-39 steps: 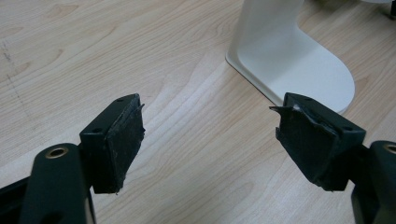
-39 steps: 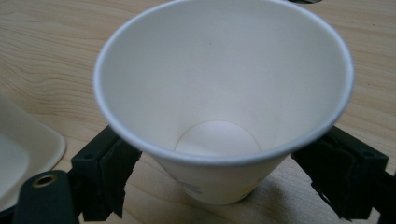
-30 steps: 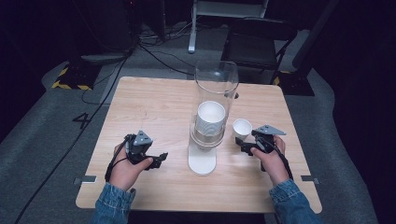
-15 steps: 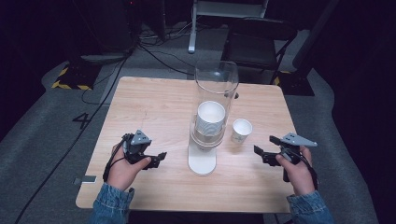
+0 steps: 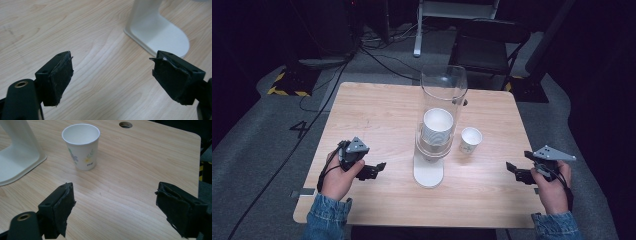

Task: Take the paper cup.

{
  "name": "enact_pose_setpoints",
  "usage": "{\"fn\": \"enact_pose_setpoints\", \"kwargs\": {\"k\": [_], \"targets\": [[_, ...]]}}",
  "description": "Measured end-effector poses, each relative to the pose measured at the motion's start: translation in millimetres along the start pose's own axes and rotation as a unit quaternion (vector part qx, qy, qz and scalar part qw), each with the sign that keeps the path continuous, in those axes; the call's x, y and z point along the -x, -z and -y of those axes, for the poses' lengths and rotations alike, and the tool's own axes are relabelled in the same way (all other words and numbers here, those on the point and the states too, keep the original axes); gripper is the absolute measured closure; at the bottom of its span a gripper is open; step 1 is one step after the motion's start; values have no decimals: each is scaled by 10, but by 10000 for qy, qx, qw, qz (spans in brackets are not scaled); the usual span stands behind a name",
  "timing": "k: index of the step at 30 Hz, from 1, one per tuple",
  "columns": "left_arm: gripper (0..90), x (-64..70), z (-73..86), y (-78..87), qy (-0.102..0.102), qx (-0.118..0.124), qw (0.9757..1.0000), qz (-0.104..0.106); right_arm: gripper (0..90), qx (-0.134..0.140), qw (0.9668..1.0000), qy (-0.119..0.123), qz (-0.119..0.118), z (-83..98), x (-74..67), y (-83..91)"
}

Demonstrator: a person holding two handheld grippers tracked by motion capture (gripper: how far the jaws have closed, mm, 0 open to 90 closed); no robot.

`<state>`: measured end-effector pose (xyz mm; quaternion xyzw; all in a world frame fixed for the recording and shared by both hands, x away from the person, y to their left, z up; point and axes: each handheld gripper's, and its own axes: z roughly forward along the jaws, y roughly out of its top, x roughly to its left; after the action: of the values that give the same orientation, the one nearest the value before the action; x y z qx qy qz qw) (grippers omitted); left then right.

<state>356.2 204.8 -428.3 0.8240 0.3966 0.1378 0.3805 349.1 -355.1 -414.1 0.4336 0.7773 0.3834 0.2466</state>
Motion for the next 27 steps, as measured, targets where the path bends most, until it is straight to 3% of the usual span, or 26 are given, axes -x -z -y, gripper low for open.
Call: {"fn": "enact_pose_setpoints", "kwargs": {"k": [5, 11, 12, 15, 22, 27], "targets": [[168, -90, 38, 64, -14, -36, 9999, -93, 159, 73, 9996, -255, -123, 36, 92, 43], [168, -183, 92, 110, 194, 21, 9997, -157, 158, 260, 9989, -388, 36, 103, 194, 27], [168, -227, 121, 120, 221, 14, 9996, -171, 158, 452, 9977, -493, 65, 159, 258, -13], [171, -311, 183, 137, 292, -40, 9990, -328, 159, 516, 9959, -723, 140, 235, 328, -59], [183, -380, 236, 130, 372, -2, 9986, -372, 159, 364, 9966, -722, 167, 297, 364, -139], [179, -356, 224, 126, 372, 19, 9989, -273, 159, 354, 9966, -729, 162, 299, 361, -139]]}}
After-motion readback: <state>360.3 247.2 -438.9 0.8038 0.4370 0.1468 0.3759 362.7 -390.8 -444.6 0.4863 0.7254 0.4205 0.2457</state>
